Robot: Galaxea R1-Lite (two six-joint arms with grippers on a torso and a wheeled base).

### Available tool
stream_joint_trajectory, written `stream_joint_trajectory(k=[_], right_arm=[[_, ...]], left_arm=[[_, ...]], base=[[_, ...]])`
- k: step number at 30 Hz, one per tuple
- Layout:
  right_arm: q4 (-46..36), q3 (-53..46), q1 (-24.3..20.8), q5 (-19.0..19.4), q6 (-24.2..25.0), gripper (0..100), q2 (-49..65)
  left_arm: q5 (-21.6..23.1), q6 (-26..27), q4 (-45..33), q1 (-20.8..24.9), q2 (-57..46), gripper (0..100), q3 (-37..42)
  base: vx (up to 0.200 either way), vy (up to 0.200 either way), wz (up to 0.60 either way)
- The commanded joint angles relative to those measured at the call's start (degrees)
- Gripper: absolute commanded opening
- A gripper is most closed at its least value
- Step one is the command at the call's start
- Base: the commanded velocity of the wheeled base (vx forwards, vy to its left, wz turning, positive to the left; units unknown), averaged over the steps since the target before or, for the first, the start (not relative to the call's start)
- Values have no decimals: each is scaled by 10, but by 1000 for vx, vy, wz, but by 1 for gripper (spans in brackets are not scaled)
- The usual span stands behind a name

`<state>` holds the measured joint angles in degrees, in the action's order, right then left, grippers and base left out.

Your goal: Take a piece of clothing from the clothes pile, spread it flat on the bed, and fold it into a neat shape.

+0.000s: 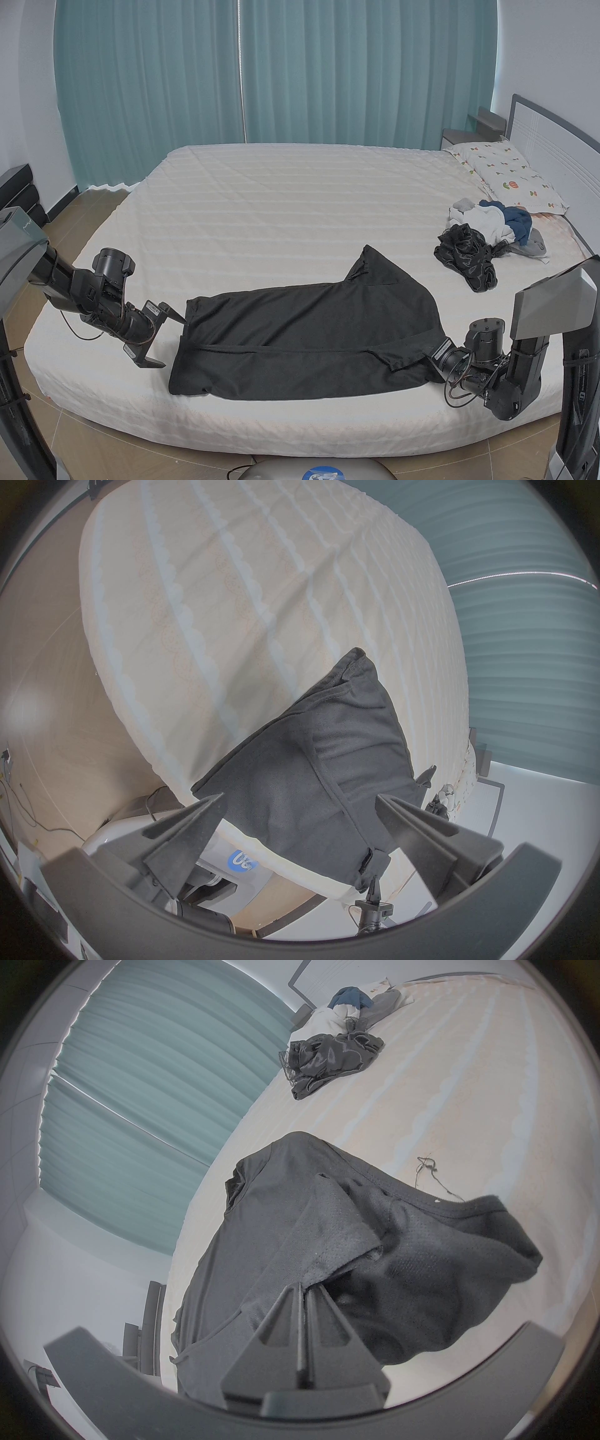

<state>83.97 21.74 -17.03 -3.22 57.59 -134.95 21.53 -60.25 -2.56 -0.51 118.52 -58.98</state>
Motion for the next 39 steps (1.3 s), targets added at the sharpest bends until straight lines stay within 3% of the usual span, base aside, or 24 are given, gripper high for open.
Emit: stream_joint_trajectory(k=[1,24,25,36,39], right_arm=[[0,-20,-2,3,0,0,24],[-2,-92,-17,8,-26,0,43],[-2,-95,-18,8,-30,100,43],[16,-103,-7,7,-50,100,44],[24,-86,16,9,-80,100,40]], left_arm=[[0,0,0,0,1,100,0],[0,7,0,0,1,100,2],[0,7,0,0,1,100,2],[0,7,0,0,1,100,1],[0,7,0,0,1,100,0]], base=[[0,0,0],[0,0,0],[0,0,0],[0,0,0],[0,0,0]])
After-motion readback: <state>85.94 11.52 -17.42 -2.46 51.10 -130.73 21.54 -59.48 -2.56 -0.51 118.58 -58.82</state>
